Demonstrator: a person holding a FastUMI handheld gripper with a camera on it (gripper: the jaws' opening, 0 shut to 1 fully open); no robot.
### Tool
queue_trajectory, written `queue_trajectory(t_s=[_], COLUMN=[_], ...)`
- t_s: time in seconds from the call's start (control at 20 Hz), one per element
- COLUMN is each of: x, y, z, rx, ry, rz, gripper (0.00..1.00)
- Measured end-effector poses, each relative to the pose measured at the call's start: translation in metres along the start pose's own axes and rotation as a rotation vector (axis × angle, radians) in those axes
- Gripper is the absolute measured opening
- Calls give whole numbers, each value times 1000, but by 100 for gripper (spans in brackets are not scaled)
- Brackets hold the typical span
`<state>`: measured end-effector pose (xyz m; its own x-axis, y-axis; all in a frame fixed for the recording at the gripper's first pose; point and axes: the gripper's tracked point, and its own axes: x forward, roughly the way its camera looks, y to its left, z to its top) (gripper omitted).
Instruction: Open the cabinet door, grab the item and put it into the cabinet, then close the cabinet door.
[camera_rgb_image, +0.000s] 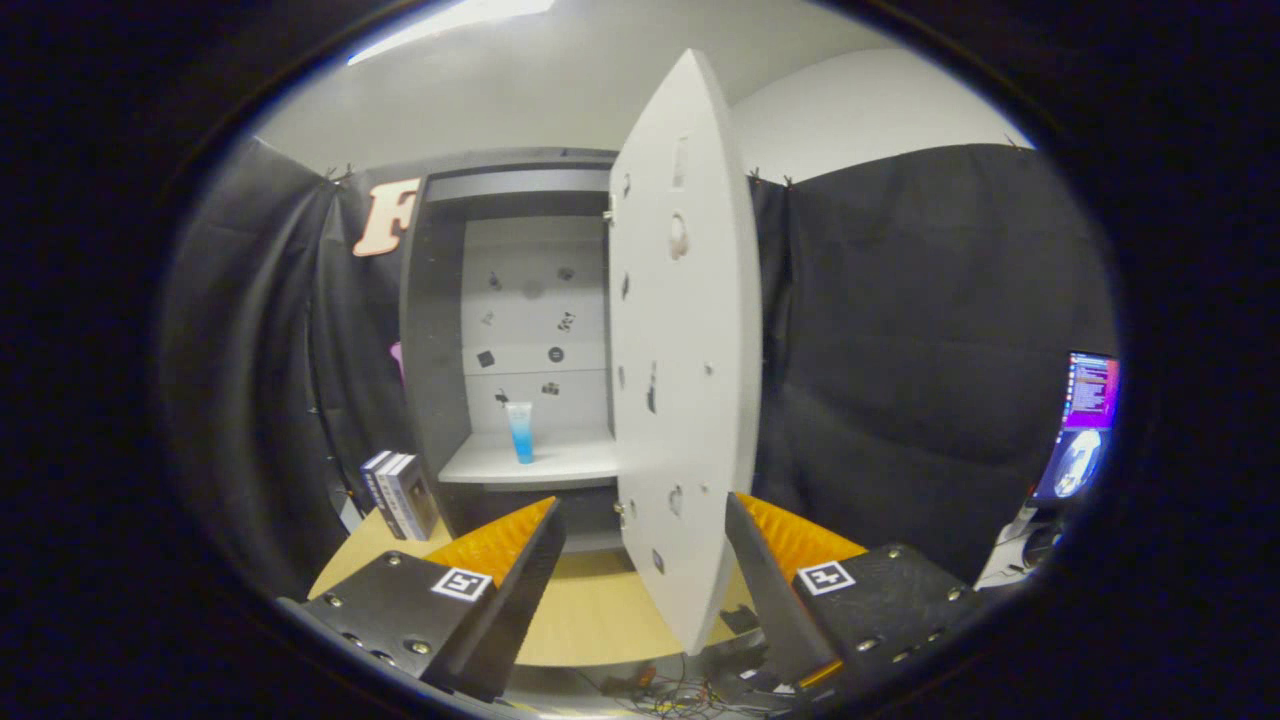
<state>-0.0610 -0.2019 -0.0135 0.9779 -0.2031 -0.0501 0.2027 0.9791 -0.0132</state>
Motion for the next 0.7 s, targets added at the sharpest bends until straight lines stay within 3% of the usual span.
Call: queue_trajectory(t_s=[0.25, 0.5, 0.7], x=[9, 46, 62], y=[-77, -104, -97], z=[-5, -14, -16], rx=[2, 0, 6], ry=[11, 27, 27], rz=[-122, -132, -120], gripper=[96, 96, 94])
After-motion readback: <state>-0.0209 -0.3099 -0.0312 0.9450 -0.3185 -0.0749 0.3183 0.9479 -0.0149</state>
